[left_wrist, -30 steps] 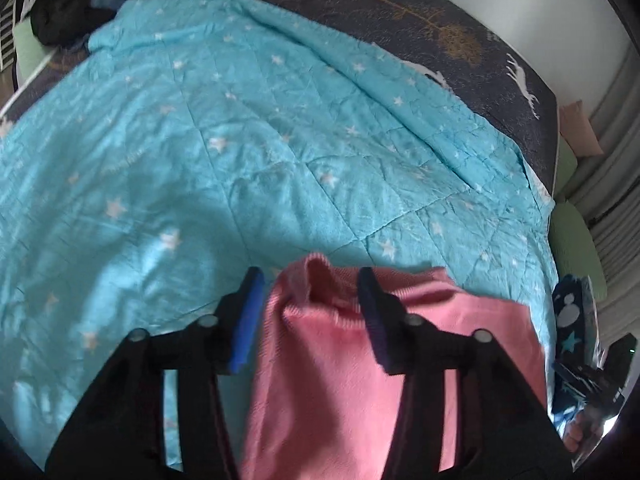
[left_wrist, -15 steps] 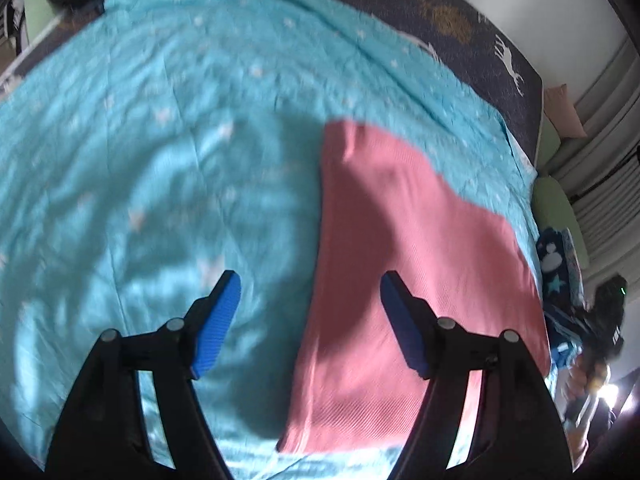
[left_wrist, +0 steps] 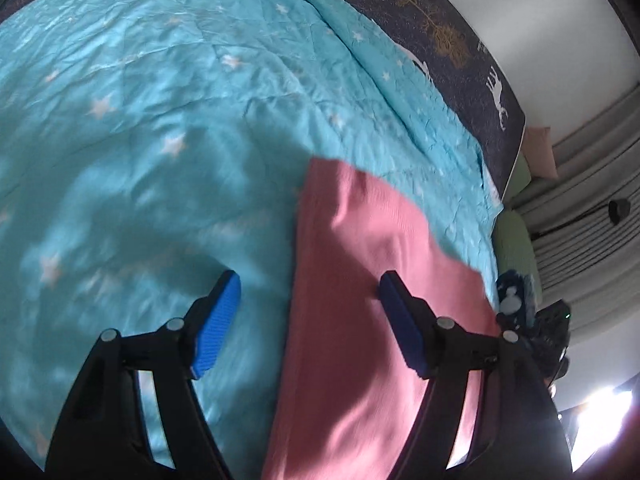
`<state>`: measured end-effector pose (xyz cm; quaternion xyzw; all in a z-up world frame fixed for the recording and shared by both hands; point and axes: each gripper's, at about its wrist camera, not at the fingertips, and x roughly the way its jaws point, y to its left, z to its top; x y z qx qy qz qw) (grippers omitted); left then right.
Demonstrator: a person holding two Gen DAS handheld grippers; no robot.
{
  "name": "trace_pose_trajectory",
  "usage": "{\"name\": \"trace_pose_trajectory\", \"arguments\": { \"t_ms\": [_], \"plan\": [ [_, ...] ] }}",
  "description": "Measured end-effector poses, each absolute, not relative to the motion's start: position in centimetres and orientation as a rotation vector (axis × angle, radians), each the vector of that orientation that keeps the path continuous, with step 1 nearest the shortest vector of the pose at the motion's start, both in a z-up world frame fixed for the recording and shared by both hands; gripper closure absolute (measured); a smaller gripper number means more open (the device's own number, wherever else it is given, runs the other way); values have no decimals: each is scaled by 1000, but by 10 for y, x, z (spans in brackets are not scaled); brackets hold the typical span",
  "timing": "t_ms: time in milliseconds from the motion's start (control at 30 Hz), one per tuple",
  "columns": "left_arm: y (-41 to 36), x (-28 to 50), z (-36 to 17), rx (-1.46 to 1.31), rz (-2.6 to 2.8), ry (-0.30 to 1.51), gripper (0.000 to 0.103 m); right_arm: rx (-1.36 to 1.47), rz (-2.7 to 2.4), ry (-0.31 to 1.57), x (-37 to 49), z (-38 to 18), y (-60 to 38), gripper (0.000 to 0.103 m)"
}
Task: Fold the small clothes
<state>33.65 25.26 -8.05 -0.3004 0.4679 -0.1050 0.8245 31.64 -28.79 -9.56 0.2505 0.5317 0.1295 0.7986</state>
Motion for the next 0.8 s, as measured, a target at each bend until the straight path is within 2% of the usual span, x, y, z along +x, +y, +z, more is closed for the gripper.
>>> {"name": "trace_pose_trajectory", "arguments": {
  "t_ms": [67, 133, 167, 200, 533, 567, 600, 700, 800],
  "plan": [
    [250, 346, -81, -620, -218, 997, 36, 540, 280, 1142, 326, -101, -286, 64],
    [244, 353, -80, -559, -179, 998, 65, 508, 256, 1142, 334, -103, -282, 95],
    [243, 356, -79, -527, -155, 1001, 95, 490, 239, 1139, 335, -103, -280, 99],
    [242, 357, -76, -512, -135, 1004, 100, 485, 238, 1120, 334, -100, -279, 100],
    [234, 320, 0, -416, -237, 816, 100, 404, 370, 830, 270, 3, -271, 100],
    [230, 318, 2, -392, -233, 808, 99, 399, 361, 808, 264, 11, -274, 100],
    [225, 316, 0, -362, -226, 809, 93, 395, 346, 793, 261, 16, -277, 100],
    [218, 321, -23, -344, -188, 881, 78, 327, 231, 879, 276, -3, -287, 98],
    [218, 325, -47, -391, -187, 964, 77, 407, 156, 1070, 296, -58, -309, 94]
  ]
}}
